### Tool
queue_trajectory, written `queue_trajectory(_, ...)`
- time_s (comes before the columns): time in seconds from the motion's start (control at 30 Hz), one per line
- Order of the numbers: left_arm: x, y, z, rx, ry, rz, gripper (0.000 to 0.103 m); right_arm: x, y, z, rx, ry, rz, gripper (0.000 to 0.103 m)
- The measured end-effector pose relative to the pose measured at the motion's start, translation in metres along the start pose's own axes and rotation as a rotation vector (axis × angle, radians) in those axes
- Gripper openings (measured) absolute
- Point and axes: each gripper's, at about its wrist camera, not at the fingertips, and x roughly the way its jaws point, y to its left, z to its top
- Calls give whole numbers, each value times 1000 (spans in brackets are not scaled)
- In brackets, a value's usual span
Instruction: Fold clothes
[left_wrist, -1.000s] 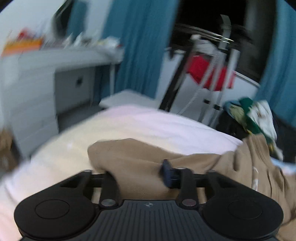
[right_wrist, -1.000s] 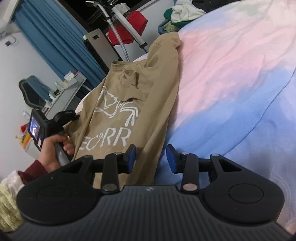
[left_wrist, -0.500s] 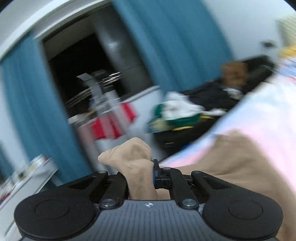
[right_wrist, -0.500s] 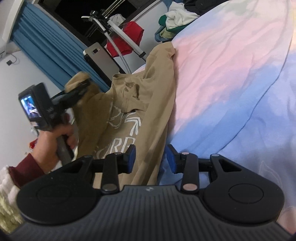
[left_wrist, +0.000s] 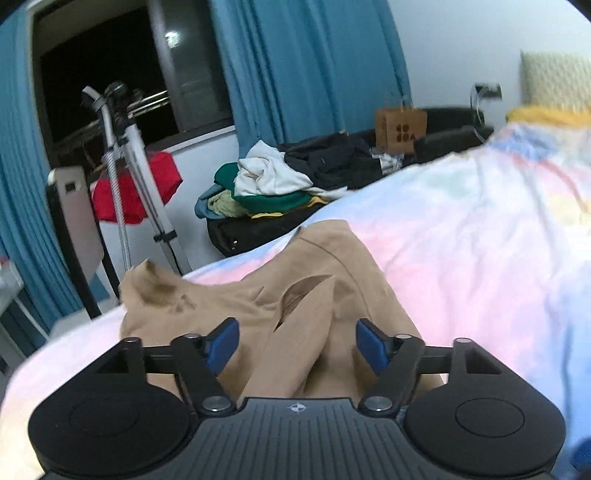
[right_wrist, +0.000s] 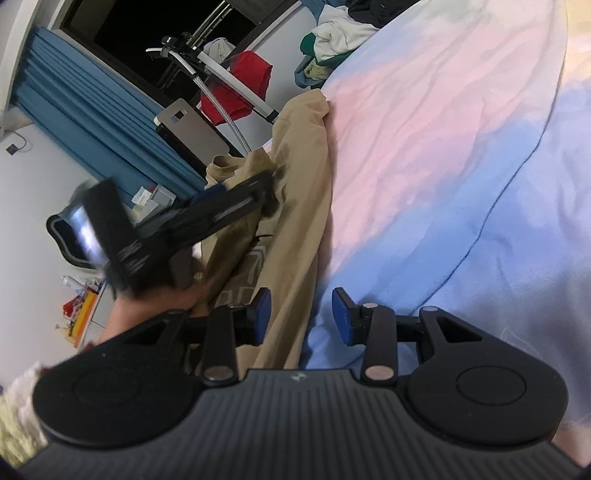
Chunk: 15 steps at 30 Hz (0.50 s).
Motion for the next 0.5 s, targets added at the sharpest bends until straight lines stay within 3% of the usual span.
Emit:
queue_trajectory(0.23,-87,66,-42,-182,124,-39,74,1,1,-1,-17,5,-4,40)
queue_trajectory(0.4,-168,127,-86,-457,263,-15,71,-2,7,-2,-63,-1,5,40)
queue_trajectory(0.5,-207,155,-116,-618,376,-44,71,-2,11,-6,-91,16,5,40)
